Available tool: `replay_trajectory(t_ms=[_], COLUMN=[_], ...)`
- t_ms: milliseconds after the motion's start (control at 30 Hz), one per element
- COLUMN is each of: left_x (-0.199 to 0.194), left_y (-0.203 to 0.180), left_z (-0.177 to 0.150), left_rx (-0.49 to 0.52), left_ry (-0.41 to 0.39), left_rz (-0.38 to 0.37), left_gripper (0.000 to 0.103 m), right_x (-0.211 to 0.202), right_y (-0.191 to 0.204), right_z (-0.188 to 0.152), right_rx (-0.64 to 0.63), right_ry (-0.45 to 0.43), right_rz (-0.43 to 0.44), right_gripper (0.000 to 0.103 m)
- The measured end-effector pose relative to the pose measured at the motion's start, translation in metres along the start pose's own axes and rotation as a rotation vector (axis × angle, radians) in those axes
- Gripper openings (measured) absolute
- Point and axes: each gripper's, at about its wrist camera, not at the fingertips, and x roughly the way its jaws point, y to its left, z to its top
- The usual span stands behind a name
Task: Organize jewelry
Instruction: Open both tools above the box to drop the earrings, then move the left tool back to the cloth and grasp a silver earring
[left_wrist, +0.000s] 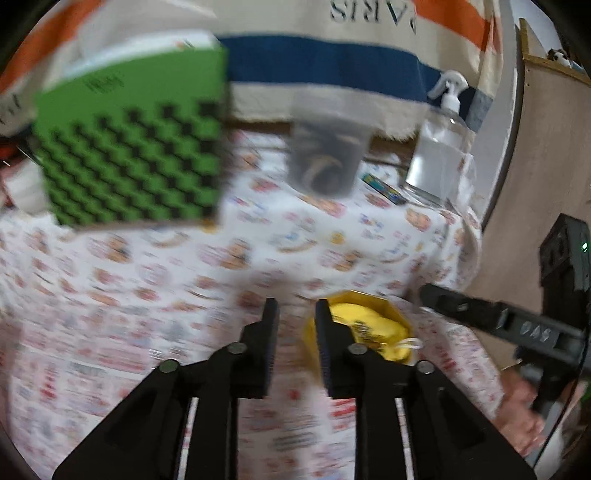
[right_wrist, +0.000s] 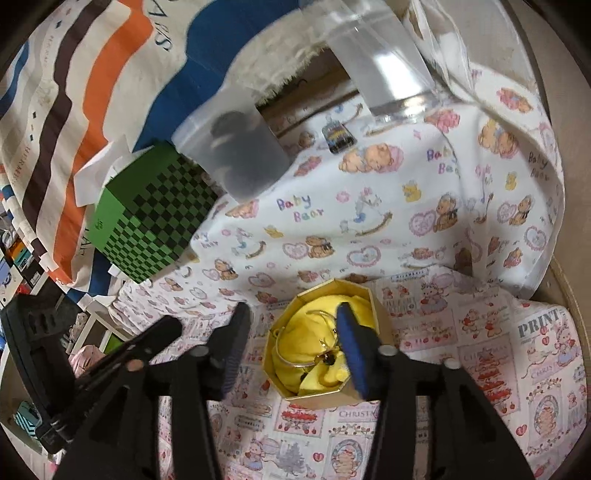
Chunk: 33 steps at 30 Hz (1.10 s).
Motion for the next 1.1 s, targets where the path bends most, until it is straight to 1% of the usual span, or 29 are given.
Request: replay_trajectory(t_ms=[33, 67, 133, 200, 367, 533, 733, 900, 933, 1000, 1067, 1100], left_x=[-0.005, -0.010, -0.018, -0.022, -0.021, -0.005, -0.004, -0.004, -0.001, 0.011, 0.028, 0.034], left_y=[0.005, 0.011, 0.021, 0.033, 0.061, 0.084, 0.100, 0.113, 0.113, 0.112, 0.111, 0.111], left_z=[0.000, -0.001, -0.003, -0.005, -0.015, -0.023, -0.024, -0.026, -0.026, -0.027, -0.031, -0.033], left_rx=[0.006, 0.012, 0.022, 0.010, -0.043, -0.097, -0.111, -0.149, -0.144, -0.099, -0.070, -0.066], left_ry=[-0.013, -0.025, -0.047, -0.057, -0.043, 0.025, 0.041, 0.042, 0.042, 0.053, 0.099, 0.117], left_rz=[0.014, 0.025, 0.059, 0.080, 0.076, 0.089, 0.183, 0.172, 0.171, 0.152, 0.147, 0.144], left_gripper=[0.029, 0.030, 0.030, 0.030, 0.031, 0.031, 0.031, 0.037, 0.040, 0.043, 0.043, 0.038], right_x=[-0.001, -0.003, -0.005, -0.005, 0.002, 0.010, 0.010, 0.009, 0.010, 0.011, 0.013, 0.014], right_y=[0.002, 0.006, 0.013, 0.020, 0.030, 0.033, 0.036, 0.038, 0.039, 0.040, 0.041, 0.041], right_z=[0.000, 0.000, -0.002, -0.004, -0.011, -0.015, -0.017, -0.018, -0.018, -0.019, -0.020, -0.020], right_rx=[-0.008, -0.024, -0.047, -0.076, -0.132, -0.158, -0.181, -0.187, -0.188, -0.192, -0.198, -0.200], right_ry=[-0.005, -0.012, -0.026, -0.030, -0.027, -0.024, -0.036, -0.038, -0.038, -0.032, -0.027, -0.024], right_rz=[-0.002, -0.006, -0.014, -0.026, -0.071, -0.117, -0.147, -0.148, -0.149, -0.150, -0.154, -0.156], right_gripper=[0.051, 0.055, 0.059, 0.059, 0.061, 0.063, 0.066, 0.066, 0.066, 0.066, 0.066, 0.066])
